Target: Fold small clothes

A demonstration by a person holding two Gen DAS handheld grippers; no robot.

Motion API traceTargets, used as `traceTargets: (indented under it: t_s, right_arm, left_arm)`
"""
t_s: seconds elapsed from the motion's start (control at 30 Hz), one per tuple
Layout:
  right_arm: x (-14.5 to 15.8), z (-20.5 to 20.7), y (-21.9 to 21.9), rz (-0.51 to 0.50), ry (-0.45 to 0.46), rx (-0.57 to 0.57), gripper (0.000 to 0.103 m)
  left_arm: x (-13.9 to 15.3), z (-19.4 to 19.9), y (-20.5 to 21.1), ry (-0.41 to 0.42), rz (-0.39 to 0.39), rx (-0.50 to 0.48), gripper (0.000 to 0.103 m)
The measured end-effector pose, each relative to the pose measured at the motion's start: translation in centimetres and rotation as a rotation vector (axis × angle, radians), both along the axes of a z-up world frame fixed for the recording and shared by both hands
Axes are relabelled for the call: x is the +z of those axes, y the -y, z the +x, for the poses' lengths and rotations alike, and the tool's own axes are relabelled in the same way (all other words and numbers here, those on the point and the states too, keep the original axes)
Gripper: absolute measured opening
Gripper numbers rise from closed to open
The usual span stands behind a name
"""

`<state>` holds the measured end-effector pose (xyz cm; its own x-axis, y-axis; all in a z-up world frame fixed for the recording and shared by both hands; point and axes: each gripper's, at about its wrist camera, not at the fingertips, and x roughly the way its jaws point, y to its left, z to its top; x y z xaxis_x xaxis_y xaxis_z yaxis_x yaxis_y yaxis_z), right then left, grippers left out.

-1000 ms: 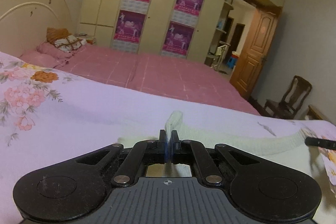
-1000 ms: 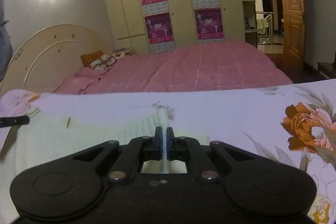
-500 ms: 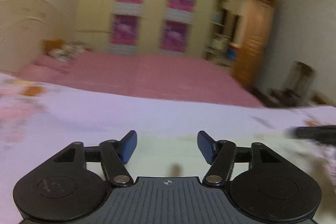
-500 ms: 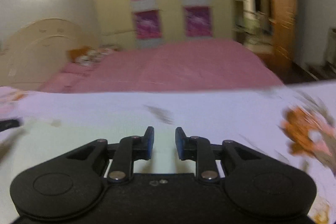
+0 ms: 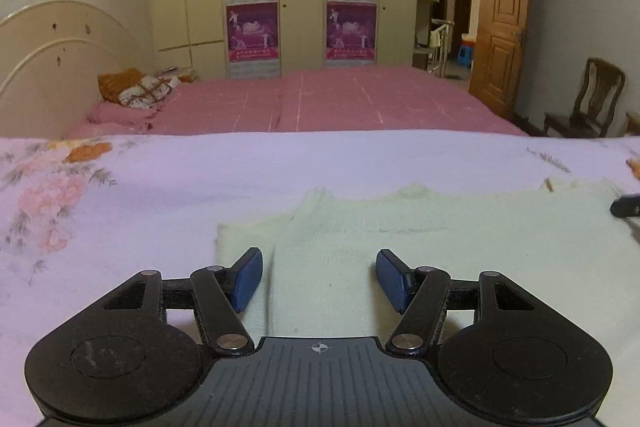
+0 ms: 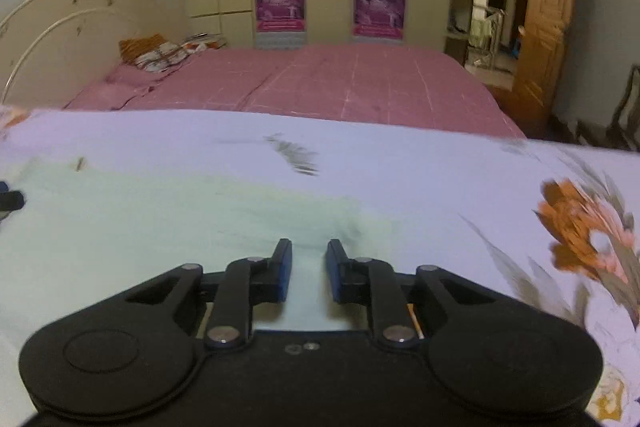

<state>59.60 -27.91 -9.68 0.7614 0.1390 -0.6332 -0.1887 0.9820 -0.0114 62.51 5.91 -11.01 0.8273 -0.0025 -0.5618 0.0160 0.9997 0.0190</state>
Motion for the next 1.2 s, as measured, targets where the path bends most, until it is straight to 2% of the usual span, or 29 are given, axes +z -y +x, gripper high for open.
traceTargets:
  t_s: [0.07, 0.13, 0.23, 0.33, 0.4, 0.5, 0.6, 0.67, 0.7, 0.8, 0.9, 0.97, 1.03, 1.13, 1.2]
  right_arm:
    - [0.4, -0.6, -1.0, -0.01, 0.01, -0.003, 0.022]
    - [1.5, -2.3, -2.2, 0.021, 0.041, 0.038, 0.025]
    - [2.3, -5.3, -4.4, 0.044, 0.076, 0.131, 0.026]
    - [1.7, -7.5, -6.9, 0.03, 0.062, 0.225, 0.025]
    - [0.8, -7.8, -8.1, 0.015, 0.021, 0.241, 0.025]
    - [0.0, -8.0, -8.7, -0.041, 0.038, 0.232, 0.025]
    - [1.1, -8.7, -8.7, -0.043, 0.04, 0.224, 0.026]
    - [1.5, -8.9, -8.7, -0.027, 0.067, 0.242, 0.026]
    - [1.1, -8.7, -8.8, -0.042, 0.05, 0.246, 0.026]
    - [0.5, -8.8, -7.9, -0.062, 0.036, 0.248, 0.026]
    - [1.2, -9.1, -4.7, -0.06, 0.025, 0.149, 0.027]
    - [0.6, -9.1, -1.4, -0.068, 0.012, 0.062, 0.027]
    - [0.4, -9.3, 0.2, 0.005, 0.014, 0.059, 0.026]
    - [1.3, -9.3, -1.8, -0.052, 0.018, 0.044, 0.027]
    - [2.9, -10.7, -2.9, 0.013, 0.054, 0.083, 0.028]
  left_arm:
    - [0.7, -0.9, 0.5, 0.013, -0.013, 0.011, 0.063]
    - [1.8, -2.1, 1.6, 0.059, -0.041, -0.027, 0.063]
    - [2.4, -4.2, 5.2, 0.085, -0.053, -0.115, 0.063]
    - [1.6, -5.0, 7.8, 0.036, -0.067, -0.163, 0.063]
    - [0.3, -5.1, 8.8, -0.037, -0.048, -0.162, 0.063]
    - [0.2, -6.2, 9.5, -0.026, -0.021, -0.154, 0.065]
    - [1.9, -7.6, 9.2, 0.022, -0.055, -0.161, 0.065]
    - [1.7, -7.8, 9.4, -0.006, -0.038, -0.162, 0.065]
    - [1.2, -7.9, 9.5, -0.027, -0.023, -0.147, 0.065]
    - [1.1, -9.1, 7.4, -0.021, -0.028, -0.093, 0.065]
    - [0.7, -10.7, 3.7, -0.017, -0.014, -0.006, 0.065]
    - [0.1, -11.8, 2.3, -0.009, -0.005, -0.005, 0.065]
    - [0.3, -11.5, 2.8, -0.017, 0.026, -0.001, 0.065]
    - [2.3, -11.9, 4.5, 0.021, -0.001, -0.026, 0.065]
    - [3.2, -12.9, 6.4, 0.039, 0.002, -0.064, 0.065]
